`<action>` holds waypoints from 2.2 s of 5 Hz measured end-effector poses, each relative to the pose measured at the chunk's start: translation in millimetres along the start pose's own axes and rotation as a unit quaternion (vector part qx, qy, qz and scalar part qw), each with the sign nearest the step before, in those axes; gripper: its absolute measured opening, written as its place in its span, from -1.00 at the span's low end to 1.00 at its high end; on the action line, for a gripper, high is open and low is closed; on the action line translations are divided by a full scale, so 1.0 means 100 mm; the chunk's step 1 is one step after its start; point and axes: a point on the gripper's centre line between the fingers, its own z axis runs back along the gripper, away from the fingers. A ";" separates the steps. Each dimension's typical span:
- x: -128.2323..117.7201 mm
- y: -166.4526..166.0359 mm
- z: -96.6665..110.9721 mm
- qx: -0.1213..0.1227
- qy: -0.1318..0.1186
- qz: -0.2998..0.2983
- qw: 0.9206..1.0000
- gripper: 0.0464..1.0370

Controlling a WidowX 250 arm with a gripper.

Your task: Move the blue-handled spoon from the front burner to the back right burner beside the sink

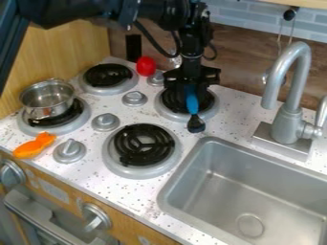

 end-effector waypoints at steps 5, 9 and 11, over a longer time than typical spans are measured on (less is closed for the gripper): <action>-0.05 -0.04 0.03 -0.017 0.055 0.005 0.998 0.95; -0.18 0.08 0.19 0.017 0.034 -0.019 0.999 0.93; -0.34 0.05 0.87 0.018 -0.033 -0.041 0.998 0.93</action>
